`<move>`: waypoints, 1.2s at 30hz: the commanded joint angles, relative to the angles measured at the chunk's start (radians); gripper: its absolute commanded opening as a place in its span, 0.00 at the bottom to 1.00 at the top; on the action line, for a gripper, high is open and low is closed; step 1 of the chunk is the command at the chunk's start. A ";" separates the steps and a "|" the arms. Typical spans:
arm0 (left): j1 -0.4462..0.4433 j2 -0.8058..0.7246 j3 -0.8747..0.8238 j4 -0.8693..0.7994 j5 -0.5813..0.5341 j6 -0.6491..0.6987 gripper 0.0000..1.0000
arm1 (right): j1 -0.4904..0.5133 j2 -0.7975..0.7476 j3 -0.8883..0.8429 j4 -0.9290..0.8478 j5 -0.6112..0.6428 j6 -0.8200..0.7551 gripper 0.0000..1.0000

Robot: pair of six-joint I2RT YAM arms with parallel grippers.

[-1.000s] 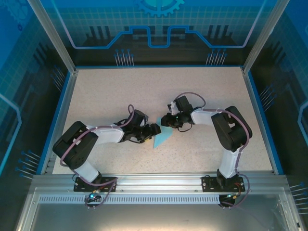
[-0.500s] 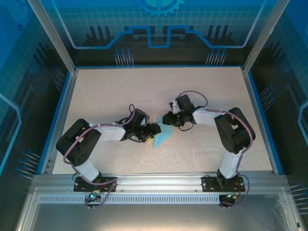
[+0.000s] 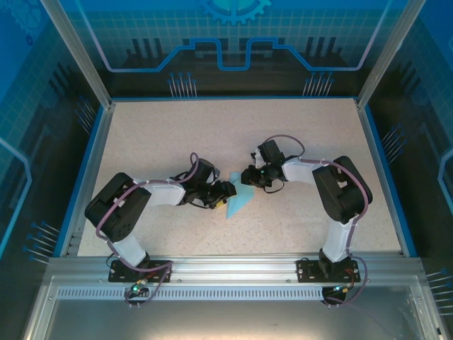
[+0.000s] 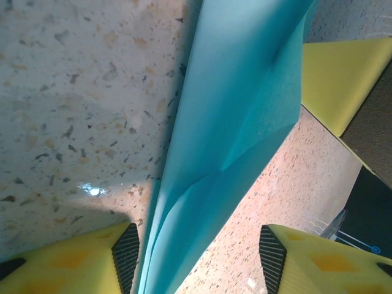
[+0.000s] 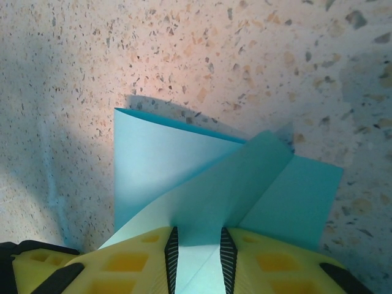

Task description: Fold a paper plane with a square sheet of paper (pick it up from the middle)

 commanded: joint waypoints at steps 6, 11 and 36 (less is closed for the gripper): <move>-0.023 0.057 0.040 0.047 0.093 0.028 0.46 | -0.020 0.019 0.007 -0.024 -0.004 0.016 0.28; -0.024 0.047 0.042 0.030 0.079 0.043 0.36 | -0.020 -0.015 0.005 -0.010 -0.041 0.010 0.28; -0.022 -0.201 0.122 -0.351 -0.180 0.256 0.02 | -0.020 -0.302 -0.049 -0.118 0.155 -0.040 0.43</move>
